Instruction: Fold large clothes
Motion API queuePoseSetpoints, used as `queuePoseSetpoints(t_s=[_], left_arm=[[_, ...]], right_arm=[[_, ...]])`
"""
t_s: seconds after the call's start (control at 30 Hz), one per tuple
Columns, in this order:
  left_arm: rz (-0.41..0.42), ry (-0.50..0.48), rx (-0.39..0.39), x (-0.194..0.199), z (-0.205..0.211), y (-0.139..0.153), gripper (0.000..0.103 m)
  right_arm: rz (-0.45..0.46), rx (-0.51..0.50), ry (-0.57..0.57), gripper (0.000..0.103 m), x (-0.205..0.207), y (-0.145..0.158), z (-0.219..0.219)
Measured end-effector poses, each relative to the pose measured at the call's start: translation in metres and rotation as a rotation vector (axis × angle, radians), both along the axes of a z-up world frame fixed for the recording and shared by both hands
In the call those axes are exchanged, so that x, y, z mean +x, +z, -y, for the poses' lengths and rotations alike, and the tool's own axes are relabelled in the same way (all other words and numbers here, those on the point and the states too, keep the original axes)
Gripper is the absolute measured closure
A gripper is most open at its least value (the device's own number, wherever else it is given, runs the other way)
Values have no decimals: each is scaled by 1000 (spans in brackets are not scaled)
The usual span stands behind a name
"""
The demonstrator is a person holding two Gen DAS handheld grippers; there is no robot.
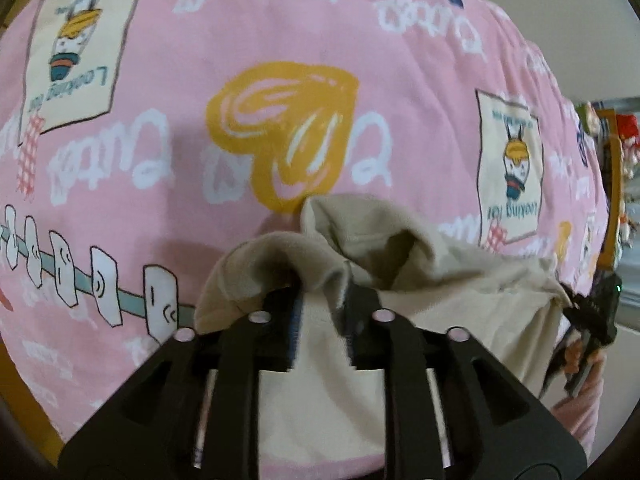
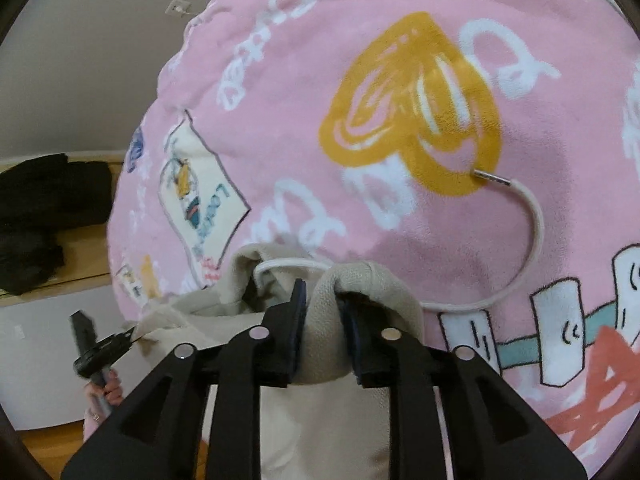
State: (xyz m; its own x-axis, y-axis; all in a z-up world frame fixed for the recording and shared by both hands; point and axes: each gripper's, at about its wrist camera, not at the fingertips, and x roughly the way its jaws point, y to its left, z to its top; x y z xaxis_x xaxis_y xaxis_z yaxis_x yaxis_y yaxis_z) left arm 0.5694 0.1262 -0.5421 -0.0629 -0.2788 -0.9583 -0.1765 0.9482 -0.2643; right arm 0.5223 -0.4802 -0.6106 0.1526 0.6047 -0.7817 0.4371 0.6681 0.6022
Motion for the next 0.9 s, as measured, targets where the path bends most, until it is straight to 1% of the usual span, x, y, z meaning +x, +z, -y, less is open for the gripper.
queuePoseSetpoints(t_s=[0.03, 0.07, 0.1, 0.13, 0.17, 0.2, 0.23, 0.27, 0.3, 0.33, 0.37, 0.4, 0.43, 0.47, 0.5, 0.53, 0.57, 0.6, 0.63, 0.67, 0.7, 0.73, 0.8, 0.87, 0.9], left_arm=[[-16, -10, -7, 3, -2, 2, 74], [-36, -22, -19, 7, -5, 7, 55], [-40, -26, -21, 10, -7, 11, 43], [-35, -20, -10, 16, -11, 20, 23], [-29, -4, -6, 20, -16, 28, 18], [-24, 18, -12, 24, -21, 35, 18], [-19, 34, -21, 28, -25, 42, 18], [-10, 46, -19, 31, -28, 49, 18], [-1, 54, -9, 34, -29, 55, 18], [13, 61, 4, 34, -29, 61, 17], [36, 55, 15, 33, -25, 67, 17], [62, 37, 36, 31, -17, 71, 17], [107, 5, 67, 25, -8, 76, 17], [144, -14, 83, 20, -1, 80, 17], [200, -41, 119, 8, 9, 83, 17], [248, -73, 161, -6, 20, 83, 17], [296, -97, 187, -23, 32, 82, 17], [340, -122, 216, -39, 42, 79, 17], [382, -137, 248, -53, 50, 76, 17], [428, -137, 291, -70, 57, 71, 17], [445, -133, 302, -84, 60, 65, 17], [453, -116, 299, -92, 59, 62, 17], [468, -23, 296, -115, 61, 54, 17], [451, 69, 251, -134, 62, 47, 17], [440, 94, 239, -142, 64, 44, 17]], right_arm=[[-22, 59, -27, 67, 1, -2, 7], [-43, 99, -51, 64, 1, -3, 12], [-67, 135, -80, 60, 1, -4, 19], [-88, 159, -97, 59, 1, -5, 23], [-90, 154, -87, 58, 1, -3, 24], [-85, 140, -68, 51, 3, 1, 22], [-74, 120, -65, 39, 4, 6, 23], [-62, 97, -77, 33, 6, 13, 25], [-42, 72, -96, 21, 7, 21, 29], [-19, 32, -115, 16, 10, 29, 37], [-7, -7, -125, 16, 13, 35, 41], [34, -72, -125, 16, 16, 47, 45], [104, -135, -90, 16, 20, 62, 43], [172, -182, -40, 17, 21, 75, 37], [255, -227, 33, 18, 21, 89, 26], [364, -274, 149, 20, 18, 105, 4], [445, -301, 260, 21, 13, 116, -19], [497, -320, 347, 21, 8, 121, -37], [572, -341, 500, 22, -2, 128, -71], [609, -340, 595, 23, -10, 130, -93], [639, -326, 710, 23, -20, 129, -122], [654, -306, 806, 27, -29, 127, -149], [686, -295, 924, 30, -40, 122, -187], [721, -302, 1004, 30, -45, 115, -217], [729, -305, 1038, 30, -43, 109, -232]])
